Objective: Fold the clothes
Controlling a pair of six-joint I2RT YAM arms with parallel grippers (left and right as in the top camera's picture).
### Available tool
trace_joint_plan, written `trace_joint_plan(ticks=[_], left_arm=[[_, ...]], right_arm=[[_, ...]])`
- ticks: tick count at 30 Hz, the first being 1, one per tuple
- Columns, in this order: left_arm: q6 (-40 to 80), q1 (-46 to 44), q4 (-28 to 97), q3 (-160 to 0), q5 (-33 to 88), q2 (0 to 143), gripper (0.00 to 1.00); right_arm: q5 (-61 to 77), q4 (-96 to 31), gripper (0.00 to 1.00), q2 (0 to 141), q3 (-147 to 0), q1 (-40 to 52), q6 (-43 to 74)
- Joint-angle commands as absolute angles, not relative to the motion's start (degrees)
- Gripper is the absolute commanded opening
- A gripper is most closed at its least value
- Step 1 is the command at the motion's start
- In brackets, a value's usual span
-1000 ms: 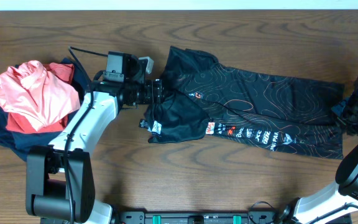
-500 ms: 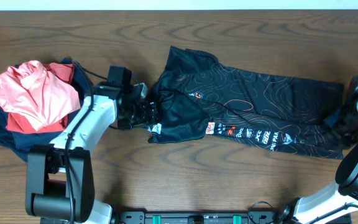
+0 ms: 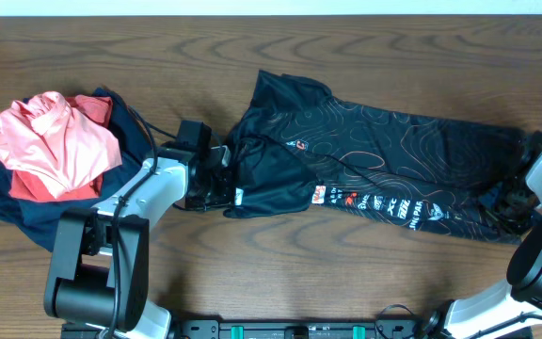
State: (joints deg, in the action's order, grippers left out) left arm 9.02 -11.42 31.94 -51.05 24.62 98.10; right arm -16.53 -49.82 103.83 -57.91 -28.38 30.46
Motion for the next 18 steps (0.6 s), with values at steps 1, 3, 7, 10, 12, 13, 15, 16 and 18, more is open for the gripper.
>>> trace_joint_plan(ticks=[1, 3, 7, 10, 12, 13, 15, 16, 18], left_arm=[[8.2, -11.4, 32.4, -50.5, 23.9, 98.6, 0.06], [8.2, -11.4, 33.6, -50.5, 23.9, 98.6, 0.06], [8.2, -11.4, 39.0, -50.5, 23.0, 98.6, 0.06], [8.2, -11.4, 44.2, -50.5, 22.9, 98.6, 0.07], [8.3, -11.4, 45.7, -50.5, 22.9, 98.5, 0.06], [8.6, -11.4, 45.9, -50.5, 23.2, 98.5, 0.06], [8.7, -11.4, 45.3, -50.5, 24.9, 98.1, 0.06], [8.6, -11.4, 44.5, -50.5, 26.2, 97.8, 0.06], [8.6, -11.4, 42.9, -50.6, 28.5, 96.7, 0.06]], right_arm=[[-17.5, -49.9, 0.22, 105.7, -54.3, -29.4, 30.9], [-18.3, -50.2, 0.2, 105.7, -54.2, -29.7, 30.8], [-18.7, -50.3, 0.17, 105.7, -54.2, -30.2, 30.8], [-19.3, -50.5, 0.14, 105.7, -54.2, -30.6, 30.9], [-19.3, -50.5, 0.13, 105.7, -54.2, -30.8, 30.9], [-19.3, -50.5, 0.12, 105.7, -54.2, -30.8, 30.9], [-19.2, -50.5, 0.09, 105.7, -54.2, -30.8, 30.9], [-19.0, -50.5, 0.04, 105.7, -54.3, -30.7, 30.9], [-19.0, -50.5, 0.01, 105.7, -54.3, -30.7, 30.9]])
